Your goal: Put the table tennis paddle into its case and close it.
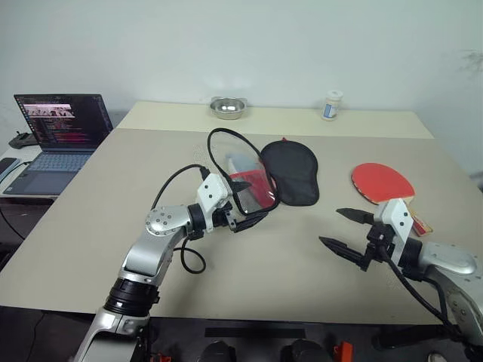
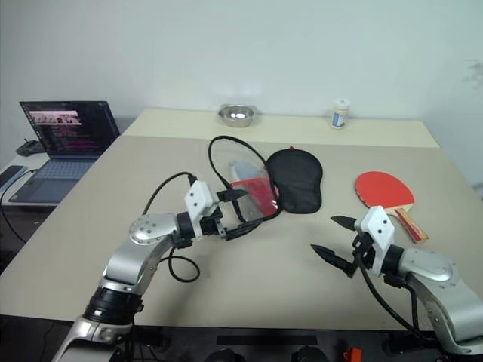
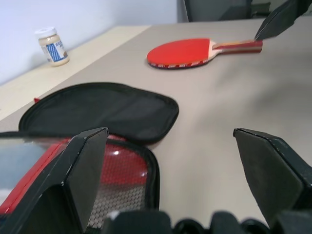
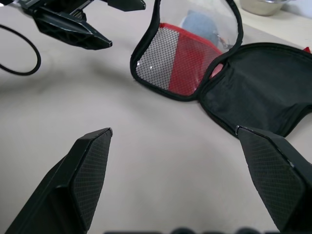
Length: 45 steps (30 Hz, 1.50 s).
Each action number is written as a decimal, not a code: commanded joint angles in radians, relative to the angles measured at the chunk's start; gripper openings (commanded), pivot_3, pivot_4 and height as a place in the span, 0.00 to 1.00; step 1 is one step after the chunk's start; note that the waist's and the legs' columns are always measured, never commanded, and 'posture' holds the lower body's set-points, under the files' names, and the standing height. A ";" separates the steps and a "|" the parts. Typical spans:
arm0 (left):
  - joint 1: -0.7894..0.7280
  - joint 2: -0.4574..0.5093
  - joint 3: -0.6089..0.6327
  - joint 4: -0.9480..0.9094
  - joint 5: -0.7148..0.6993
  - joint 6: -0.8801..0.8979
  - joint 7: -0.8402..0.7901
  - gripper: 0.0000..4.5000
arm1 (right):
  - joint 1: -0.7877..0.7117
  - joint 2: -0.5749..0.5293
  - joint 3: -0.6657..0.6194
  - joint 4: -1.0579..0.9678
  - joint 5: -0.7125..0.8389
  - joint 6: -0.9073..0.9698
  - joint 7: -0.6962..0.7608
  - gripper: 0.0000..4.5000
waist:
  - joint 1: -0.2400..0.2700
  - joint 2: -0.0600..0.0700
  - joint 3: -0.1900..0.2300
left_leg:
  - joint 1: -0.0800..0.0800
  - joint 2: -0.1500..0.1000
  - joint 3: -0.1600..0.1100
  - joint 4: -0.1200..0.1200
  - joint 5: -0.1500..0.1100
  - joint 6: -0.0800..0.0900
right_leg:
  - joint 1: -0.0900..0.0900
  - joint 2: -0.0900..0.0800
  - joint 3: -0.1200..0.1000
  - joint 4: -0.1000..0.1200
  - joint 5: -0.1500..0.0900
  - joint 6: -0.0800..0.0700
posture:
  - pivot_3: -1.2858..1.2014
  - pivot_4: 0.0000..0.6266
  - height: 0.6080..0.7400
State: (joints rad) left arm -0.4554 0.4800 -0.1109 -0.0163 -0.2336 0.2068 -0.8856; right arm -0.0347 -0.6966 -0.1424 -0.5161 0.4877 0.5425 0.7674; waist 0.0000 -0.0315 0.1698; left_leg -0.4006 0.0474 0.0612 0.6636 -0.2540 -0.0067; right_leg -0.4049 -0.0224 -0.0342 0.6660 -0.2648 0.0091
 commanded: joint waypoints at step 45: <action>-0.678 -0.388 -0.105 1.309 0.337 -0.386 0.048 1.00 | -0.014 0.067 -0.141 -0.331 0.265 0.371 -0.417 1.00 | 0.001 -0.002 0.001 | -0.004 -0.002 -0.001 -0.001 0.000 0.001 | -0.002 0.000 -0.002 -0.002 0.000 0.001 | 0.52 0.24 1.00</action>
State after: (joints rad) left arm -1.1127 0.0919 -0.2285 1.2883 0.0898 -0.1805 -0.8399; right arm -0.0500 -0.6243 -0.2532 -0.8068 0.7356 0.9274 0.3597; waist 0.0010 -0.0330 0.1706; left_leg -0.4041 0.0454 0.0598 0.6632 -0.2538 -0.0055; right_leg -0.4066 -0.0219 -0.0366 0.6640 -0.2647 0.0096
